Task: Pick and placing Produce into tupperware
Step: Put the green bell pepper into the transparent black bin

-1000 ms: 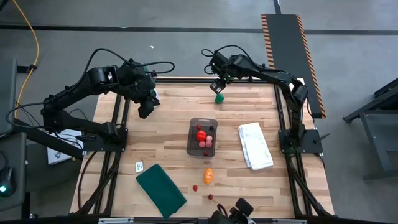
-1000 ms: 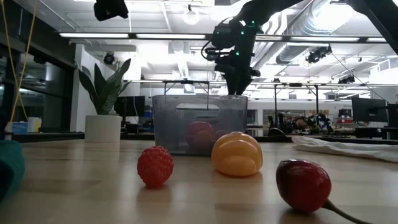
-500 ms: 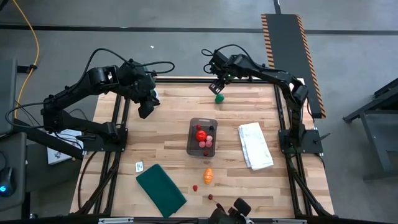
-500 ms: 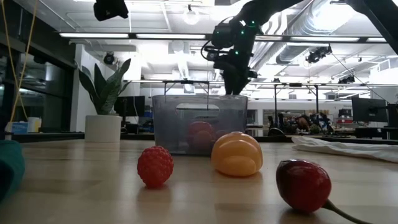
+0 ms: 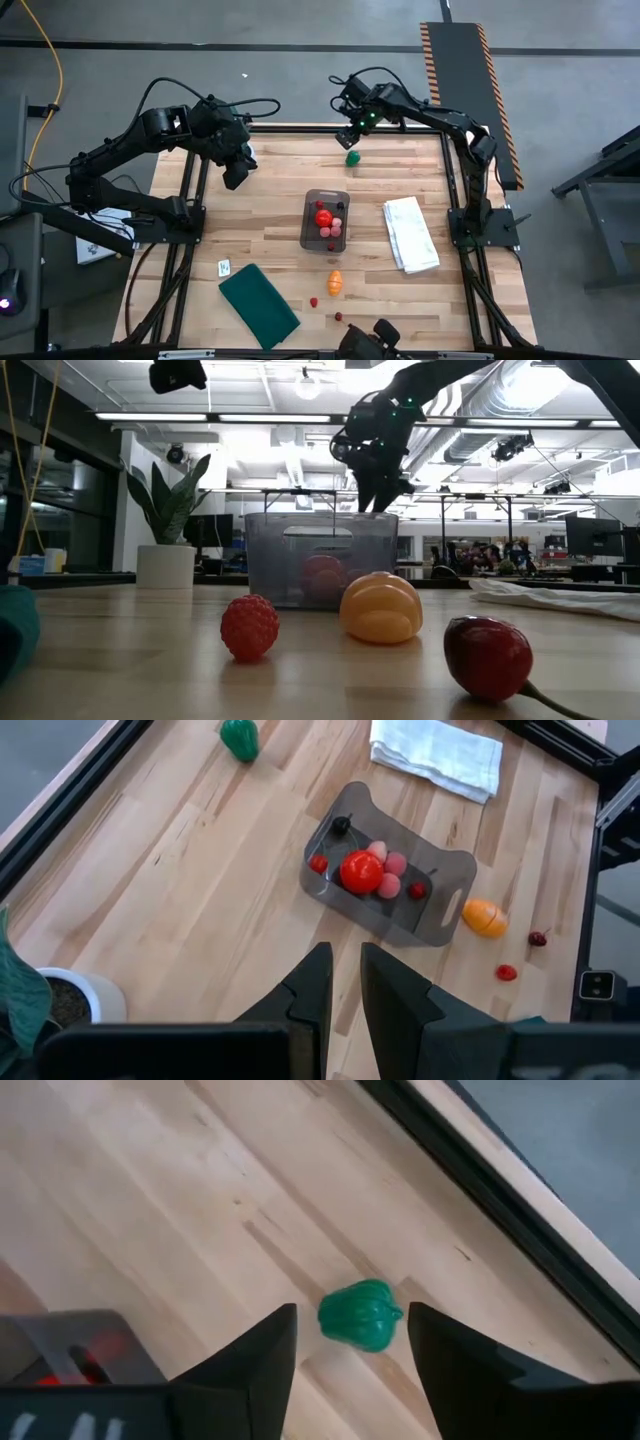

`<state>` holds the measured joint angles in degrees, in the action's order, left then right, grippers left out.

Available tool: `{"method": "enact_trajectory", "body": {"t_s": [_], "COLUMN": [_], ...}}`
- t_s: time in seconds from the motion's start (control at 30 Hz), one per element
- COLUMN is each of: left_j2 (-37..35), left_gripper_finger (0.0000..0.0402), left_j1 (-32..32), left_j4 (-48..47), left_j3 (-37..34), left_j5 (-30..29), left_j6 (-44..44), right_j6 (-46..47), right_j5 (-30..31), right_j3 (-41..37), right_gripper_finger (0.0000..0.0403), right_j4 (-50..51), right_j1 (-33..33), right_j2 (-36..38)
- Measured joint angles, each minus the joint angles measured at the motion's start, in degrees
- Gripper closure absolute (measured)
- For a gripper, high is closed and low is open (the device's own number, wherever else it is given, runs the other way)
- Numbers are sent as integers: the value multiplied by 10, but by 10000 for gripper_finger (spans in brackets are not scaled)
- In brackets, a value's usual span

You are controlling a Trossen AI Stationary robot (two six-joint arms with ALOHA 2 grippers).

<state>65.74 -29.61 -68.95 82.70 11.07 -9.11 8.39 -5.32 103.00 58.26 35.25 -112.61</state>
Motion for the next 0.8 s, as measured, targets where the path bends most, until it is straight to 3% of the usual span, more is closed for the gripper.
{"method": "enact_trajectory", "body": {"t_s": [0.2, 0.4, 0.8], "left_j2": [0, 0, 0], "left_gripper_finger": [356, 356, 356], "left_j1": [0, 0, 0], "left_j4": [0, 0, -1], "left_j3": [0, 0, 0], "left_j5": [0, 0, 0], "left_j6": [-2, -2, -1], "right_j6": [-42, -27, -5], "right_j5": [-27, -44, -35], "right_j3": [0, 0, 0], "right_gripper_finger": [167, 125, 116], "right_j4": [9, 35, 33], "right_j1": [0, 3, 12], "right_j2": [-34, -63, -64]}}
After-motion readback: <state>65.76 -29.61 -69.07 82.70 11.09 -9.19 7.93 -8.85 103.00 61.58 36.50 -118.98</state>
